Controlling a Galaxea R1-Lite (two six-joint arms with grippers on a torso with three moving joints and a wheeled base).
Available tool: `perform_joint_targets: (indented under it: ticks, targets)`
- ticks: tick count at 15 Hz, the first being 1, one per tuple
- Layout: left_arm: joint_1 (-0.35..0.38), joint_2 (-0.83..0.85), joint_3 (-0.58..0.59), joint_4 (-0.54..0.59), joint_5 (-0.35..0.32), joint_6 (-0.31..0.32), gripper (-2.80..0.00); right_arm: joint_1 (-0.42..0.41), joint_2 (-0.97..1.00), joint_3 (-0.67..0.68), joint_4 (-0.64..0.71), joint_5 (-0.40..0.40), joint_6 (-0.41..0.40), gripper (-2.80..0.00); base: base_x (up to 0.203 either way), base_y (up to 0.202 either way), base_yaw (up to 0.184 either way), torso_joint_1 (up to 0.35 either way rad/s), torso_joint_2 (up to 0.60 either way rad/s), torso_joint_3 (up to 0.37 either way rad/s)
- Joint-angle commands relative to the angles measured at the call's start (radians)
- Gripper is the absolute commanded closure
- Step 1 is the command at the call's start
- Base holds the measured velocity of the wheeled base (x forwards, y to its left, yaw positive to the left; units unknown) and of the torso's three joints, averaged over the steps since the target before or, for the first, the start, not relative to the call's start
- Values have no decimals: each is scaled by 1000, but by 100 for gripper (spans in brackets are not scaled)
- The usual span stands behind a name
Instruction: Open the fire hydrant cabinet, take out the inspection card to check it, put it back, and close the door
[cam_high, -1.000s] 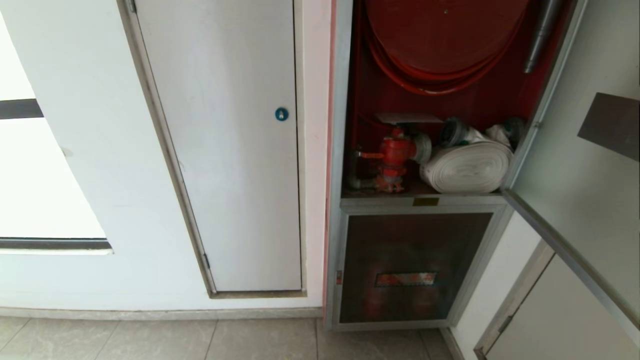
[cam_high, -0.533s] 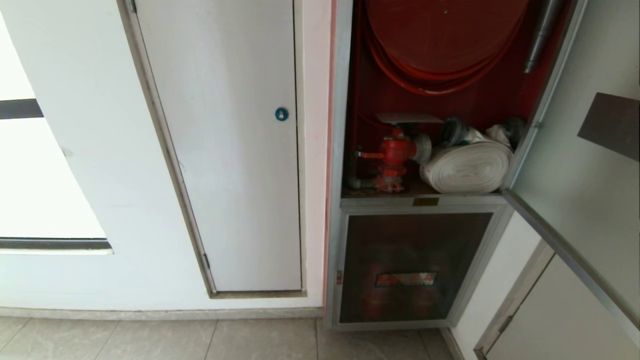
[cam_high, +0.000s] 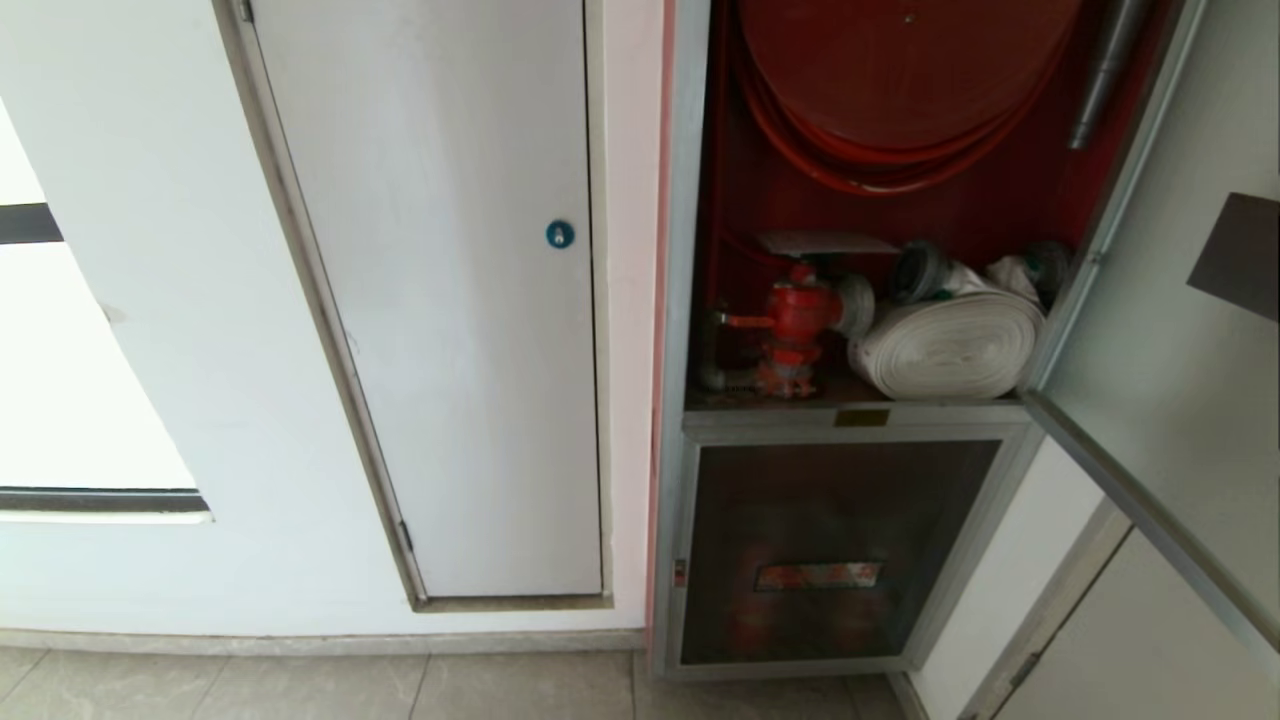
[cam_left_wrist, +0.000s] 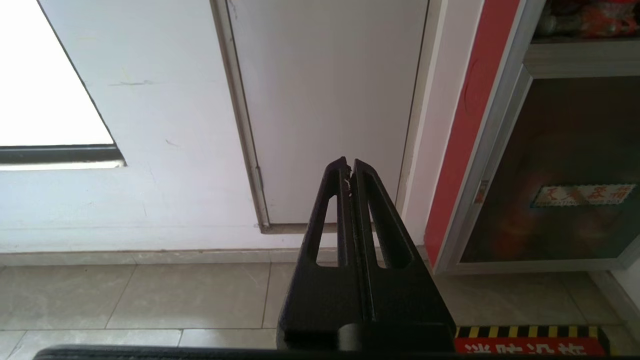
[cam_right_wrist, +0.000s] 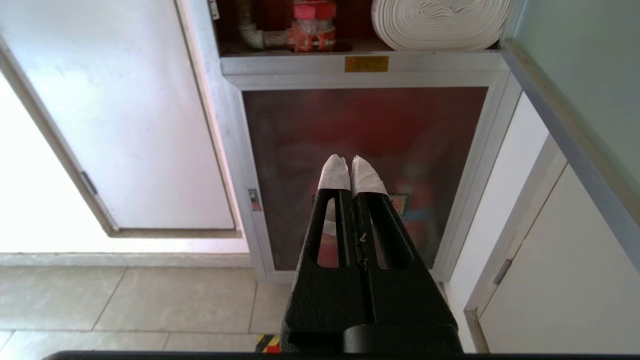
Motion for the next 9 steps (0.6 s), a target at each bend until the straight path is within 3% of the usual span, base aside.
perform_joint_targets:
  ticks: [1, 9]
  targets:
    - [0, 1, 11, 0, 0, -1, 0, 1, 2, 3, 1, 0, 0, 0, 203, 0, 1, 7, 3, -5]
    - [0, 1, 11, 0, 0, -1, 0, 1, 2, 3, -1, 0, -1, 0, 195, 0, 0, 2, 2, 3]
